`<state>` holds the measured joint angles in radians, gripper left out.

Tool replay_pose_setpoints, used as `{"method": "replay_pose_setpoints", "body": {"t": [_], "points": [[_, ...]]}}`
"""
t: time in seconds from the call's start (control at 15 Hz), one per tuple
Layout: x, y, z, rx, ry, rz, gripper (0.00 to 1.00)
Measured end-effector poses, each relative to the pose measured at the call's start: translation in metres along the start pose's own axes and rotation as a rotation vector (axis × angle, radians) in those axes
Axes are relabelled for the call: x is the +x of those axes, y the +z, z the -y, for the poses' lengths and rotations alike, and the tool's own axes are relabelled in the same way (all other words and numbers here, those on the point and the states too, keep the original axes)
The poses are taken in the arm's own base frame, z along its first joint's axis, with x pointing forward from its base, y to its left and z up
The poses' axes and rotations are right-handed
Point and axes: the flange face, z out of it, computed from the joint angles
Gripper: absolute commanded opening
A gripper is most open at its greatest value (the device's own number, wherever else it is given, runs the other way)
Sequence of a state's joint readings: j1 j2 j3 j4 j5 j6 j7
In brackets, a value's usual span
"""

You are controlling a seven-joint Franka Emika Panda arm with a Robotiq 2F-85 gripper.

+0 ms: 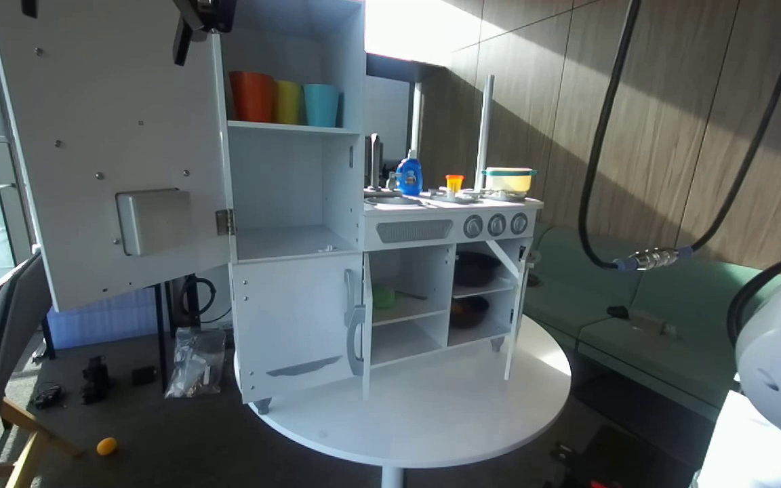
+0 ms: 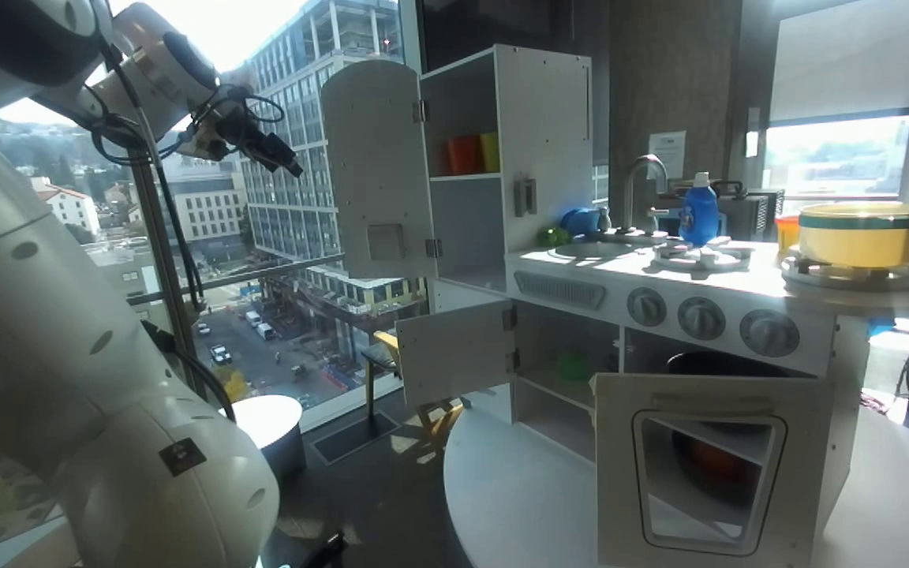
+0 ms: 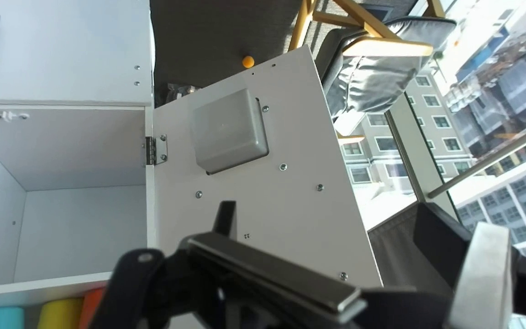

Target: Open the bottom doors the the cabinet widely and then close the top door of the cabinet

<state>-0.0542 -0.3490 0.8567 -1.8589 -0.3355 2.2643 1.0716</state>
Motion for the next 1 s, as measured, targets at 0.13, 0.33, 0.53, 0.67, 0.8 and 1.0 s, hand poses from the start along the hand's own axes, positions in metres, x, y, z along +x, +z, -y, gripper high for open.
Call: {"method": "replay_pose_setpoints", "body": {"t": [0.13, 0.33, 0.53, 0.67, 0.8, 1.0], "points": [[-0.004, -0.004, 0.012, -0.003, -0.014, -0.037, 1.00], [0.000, 0.005, 0.025, -0.039, -0.043, -0.090, 1.00], [0.012, 0.025, 0.029, -0.105, -0.074, -0.123, 1.00], [0.022, 0.035, 0.029, -0.135, -0.079, -0.128, 1.00], [0.033, 0.037, 0.032, -0.141, -0.076, -0.136, 1.00], [0.039, 0.034, 0.041, -0.138, -0.071, -0.155, 1.00]]}}
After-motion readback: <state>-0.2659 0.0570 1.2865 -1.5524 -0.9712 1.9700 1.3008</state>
